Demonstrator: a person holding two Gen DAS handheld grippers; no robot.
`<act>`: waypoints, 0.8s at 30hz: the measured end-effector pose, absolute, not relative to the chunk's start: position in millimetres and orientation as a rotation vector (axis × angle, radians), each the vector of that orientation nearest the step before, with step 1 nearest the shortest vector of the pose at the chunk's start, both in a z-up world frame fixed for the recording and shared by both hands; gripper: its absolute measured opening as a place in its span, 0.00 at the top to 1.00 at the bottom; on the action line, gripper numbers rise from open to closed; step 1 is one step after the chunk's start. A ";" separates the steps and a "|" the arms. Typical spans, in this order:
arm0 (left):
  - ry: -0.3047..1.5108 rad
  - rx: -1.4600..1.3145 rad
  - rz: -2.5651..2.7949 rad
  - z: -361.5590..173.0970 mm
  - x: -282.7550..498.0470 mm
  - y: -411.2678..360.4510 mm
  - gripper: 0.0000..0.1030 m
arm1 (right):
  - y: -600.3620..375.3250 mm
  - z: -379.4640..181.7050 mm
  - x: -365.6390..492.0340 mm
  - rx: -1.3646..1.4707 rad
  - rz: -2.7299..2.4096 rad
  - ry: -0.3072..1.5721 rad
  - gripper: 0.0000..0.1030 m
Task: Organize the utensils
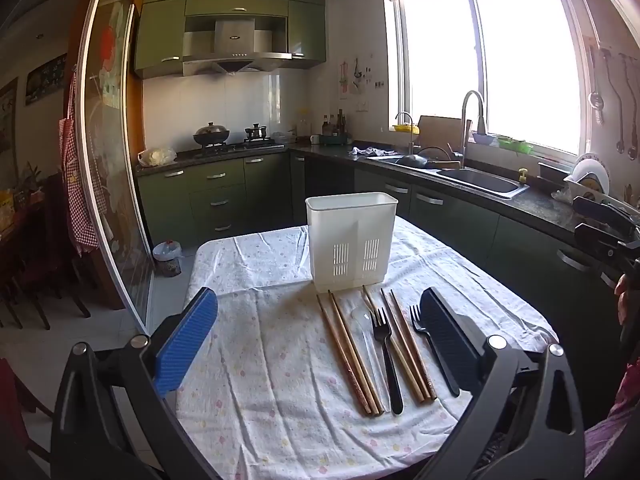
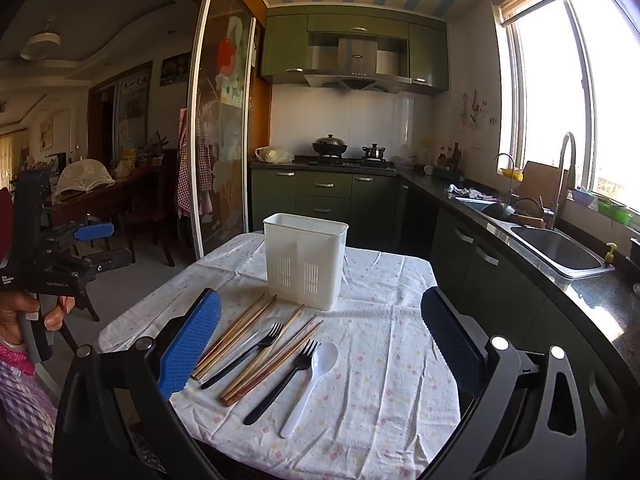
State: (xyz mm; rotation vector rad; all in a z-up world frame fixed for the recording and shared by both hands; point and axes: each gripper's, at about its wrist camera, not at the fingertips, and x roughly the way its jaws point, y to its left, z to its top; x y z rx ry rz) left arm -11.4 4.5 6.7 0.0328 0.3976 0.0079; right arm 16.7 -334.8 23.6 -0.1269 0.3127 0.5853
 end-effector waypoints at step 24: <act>0.404 0.025 0.006 8.3 -13.0 6.5 0.06 | -333.7 23.0 17.0 -0.126 0.585 0.313 0.04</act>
